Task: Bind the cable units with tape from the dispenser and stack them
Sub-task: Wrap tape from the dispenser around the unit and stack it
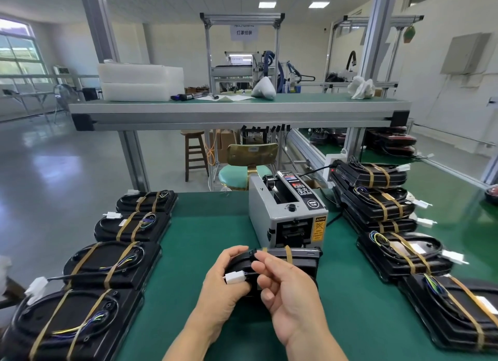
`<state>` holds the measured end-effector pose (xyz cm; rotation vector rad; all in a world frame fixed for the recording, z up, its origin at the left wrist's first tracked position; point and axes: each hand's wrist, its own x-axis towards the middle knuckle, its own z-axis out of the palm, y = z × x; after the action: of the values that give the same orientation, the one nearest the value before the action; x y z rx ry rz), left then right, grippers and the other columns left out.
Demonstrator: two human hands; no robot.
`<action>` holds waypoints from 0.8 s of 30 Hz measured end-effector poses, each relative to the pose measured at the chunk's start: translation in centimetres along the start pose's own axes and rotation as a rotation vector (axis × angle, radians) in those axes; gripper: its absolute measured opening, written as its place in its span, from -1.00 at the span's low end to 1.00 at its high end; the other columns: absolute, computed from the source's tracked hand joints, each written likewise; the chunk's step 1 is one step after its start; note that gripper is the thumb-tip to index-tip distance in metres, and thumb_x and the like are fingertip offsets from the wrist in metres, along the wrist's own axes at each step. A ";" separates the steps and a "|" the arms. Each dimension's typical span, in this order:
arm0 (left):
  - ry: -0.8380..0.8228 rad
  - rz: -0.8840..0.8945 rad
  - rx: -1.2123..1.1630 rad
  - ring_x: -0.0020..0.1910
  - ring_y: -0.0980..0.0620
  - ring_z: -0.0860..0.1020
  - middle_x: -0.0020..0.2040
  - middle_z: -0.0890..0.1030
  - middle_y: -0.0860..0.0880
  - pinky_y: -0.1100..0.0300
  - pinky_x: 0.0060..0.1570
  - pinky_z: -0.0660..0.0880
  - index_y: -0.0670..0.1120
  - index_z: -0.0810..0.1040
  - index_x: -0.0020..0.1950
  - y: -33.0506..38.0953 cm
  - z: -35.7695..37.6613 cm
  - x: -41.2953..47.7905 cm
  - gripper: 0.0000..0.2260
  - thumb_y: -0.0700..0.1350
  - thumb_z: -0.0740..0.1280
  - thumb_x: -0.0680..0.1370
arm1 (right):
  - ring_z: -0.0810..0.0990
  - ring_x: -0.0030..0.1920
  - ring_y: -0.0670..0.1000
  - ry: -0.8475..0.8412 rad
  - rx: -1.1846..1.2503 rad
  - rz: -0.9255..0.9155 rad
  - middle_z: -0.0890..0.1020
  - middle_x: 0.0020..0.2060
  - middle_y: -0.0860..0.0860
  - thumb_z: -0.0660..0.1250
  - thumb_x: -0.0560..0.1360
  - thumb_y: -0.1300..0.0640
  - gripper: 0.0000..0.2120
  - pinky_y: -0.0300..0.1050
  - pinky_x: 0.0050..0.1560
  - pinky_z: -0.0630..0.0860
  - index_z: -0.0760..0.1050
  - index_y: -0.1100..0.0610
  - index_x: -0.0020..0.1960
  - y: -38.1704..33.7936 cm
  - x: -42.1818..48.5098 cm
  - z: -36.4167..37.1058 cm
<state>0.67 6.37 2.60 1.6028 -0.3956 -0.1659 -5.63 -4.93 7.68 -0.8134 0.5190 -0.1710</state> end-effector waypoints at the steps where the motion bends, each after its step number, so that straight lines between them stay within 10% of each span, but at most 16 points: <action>1: 0.001 -0.003 0.003 0.05 0.11 0.62 0.06 0.67 0.09 0.29 -0.04 0.53 0.20 0.58 0.10 0.0 0.0 0.0 -0.46 -0.28 0.35 0.23 | 0.53 -0.53 -0.09 -0.006 -0.004 -0.001 0.69 -0.31 0.16 0.34 0.53 0.32 -0.88 -0.32 -0.62 0.32 0.66 0.30 -0.03 0.0 0.0 0.0; 12: -0.033 -0.038 -0.016 0.08 0.05 0.62 0.08 0.67 0.06 0.22 0.01 0.54 0.19 0.58 0.12 0.2 -0.4 -0.1 -0.52 -0.23 0.34 0.28 | 0.52 -0.54 -0.09 -0.017 -0.052 -0.048 0.70 -0.33 0.15 0.26 0.58 0.33 -0.83 -0.32 -0.60 0.34 0.64 0.26 -0.03 0.3 0.0 0.1; 19: -0.058 -0.150 -0.159 -0.05 -0.03 0.59 -0.03 0.66 -0.07 -0.06 0.10 0.49 -0.06 0.61 0.06 2.1 -0.1 0.4 -0.64 0.18 0.30 0.48 | 0.51 -0.53 -0.10 -0.021 -0.085 -0.069 0.69 -0.34 0.12 0.29 0.57 0.31 -0.84 -0.33 -0.58 0.33 0.65 0.24 -0.03 0.5 0.1 0.2; 24: 0.077 -0.124 0.064 -0.12 0.02 0.57 -0.16 0.66 -0.03 -0.04 0.04 0.53 -0.02 0.59 -0.17 2.8 1.1 1.6 -0.84 -0.01 0.34 0.57 | 0.51 -0.52 -0.11 -0.038 -0.103 -0.084 0.68 -0.35 0.12 0.25 0.58 0.34 -0.77 -0.33 -0.57 0.30 0.68 0.20 -0.08 0.3 -0.1 0.4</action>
<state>1.31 4.72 5.50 1.6922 -0.2444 -0.1865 -5.56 -4.46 7.72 -0.9384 0.4608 -0.2073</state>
